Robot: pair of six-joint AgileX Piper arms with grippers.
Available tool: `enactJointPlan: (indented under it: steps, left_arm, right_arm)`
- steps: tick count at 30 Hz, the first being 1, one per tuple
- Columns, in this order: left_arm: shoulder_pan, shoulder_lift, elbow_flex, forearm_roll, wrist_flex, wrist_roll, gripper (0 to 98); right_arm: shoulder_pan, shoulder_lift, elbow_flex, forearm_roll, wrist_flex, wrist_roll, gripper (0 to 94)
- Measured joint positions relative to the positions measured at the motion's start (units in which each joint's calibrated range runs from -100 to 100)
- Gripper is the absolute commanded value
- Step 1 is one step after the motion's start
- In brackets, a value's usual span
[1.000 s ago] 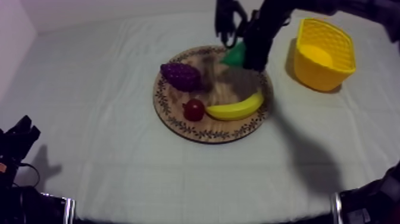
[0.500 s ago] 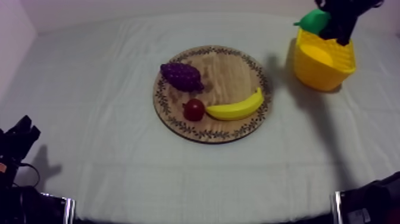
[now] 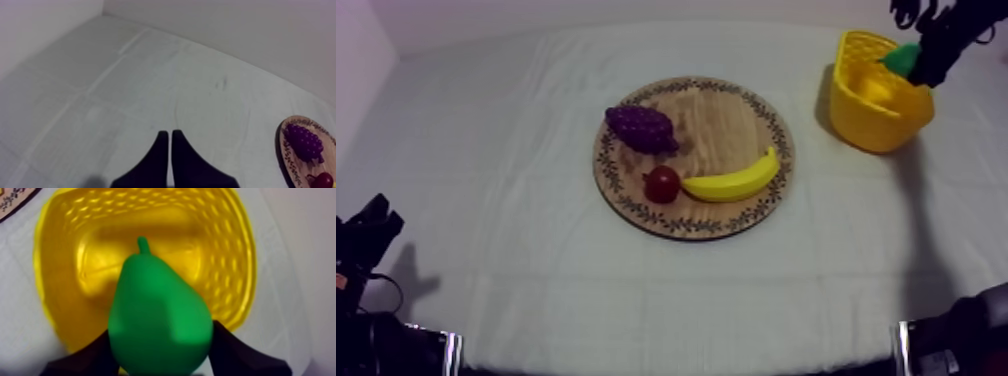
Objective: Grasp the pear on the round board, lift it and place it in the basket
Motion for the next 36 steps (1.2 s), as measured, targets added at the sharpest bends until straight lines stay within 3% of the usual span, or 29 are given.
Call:
enactJointPlan:
  steps: [10, 17, 21, 23, 28, 31, 36]
  left_arm:
    - [0.0, 0.0, 0.0, 0.0, 0.0, 0.0, 0.1]
    - [0.0, 0.0, 0.0, 0.0, 0.0, 0.0, 0.1]
    - [0.0, 0.0, 0.0, 0.0, 0.0, 0.0, 0.1]
    - [0.0, 0.0, 0.0, 0.0, 0.0, 0.0, 0.1]
    - [0.0, 0.0, 0.0, 0.0, 0.0, 0.0, 0.1]
    - [0.0, 0.0, 0.0, 0.0, 0.0, 0.0, 0.1]
    - [0.0, 0.0, 0.0, 0.0, 0.0, 0.0, 0.1]
  right_arm:
    - [-0.52, 13.77, -7.29, 0.36, -3.31, -1.67, 47.1]
    - [-0.94, 20.31, -11.94, 0.72, -4.91, -2.25, 61.9]
    - [-1.35, 21.06, -11.25, 1.02, -6.83, -2.85, 62.3]
    - [-1.53, 20.39, -10.36, 1.15, -8.07, -3.17, 53.2]
    - [-1.69, 16.28, -6.27, 1.09, -10.61, -4.97, 13.8]
    - [-1.69, 11.9, -2.44, 1.39, -13.61, -7.28, 5.3]
    - [-1.73, 2.35, 6.91, 2.05, -20.39, -11.36, 1.5]
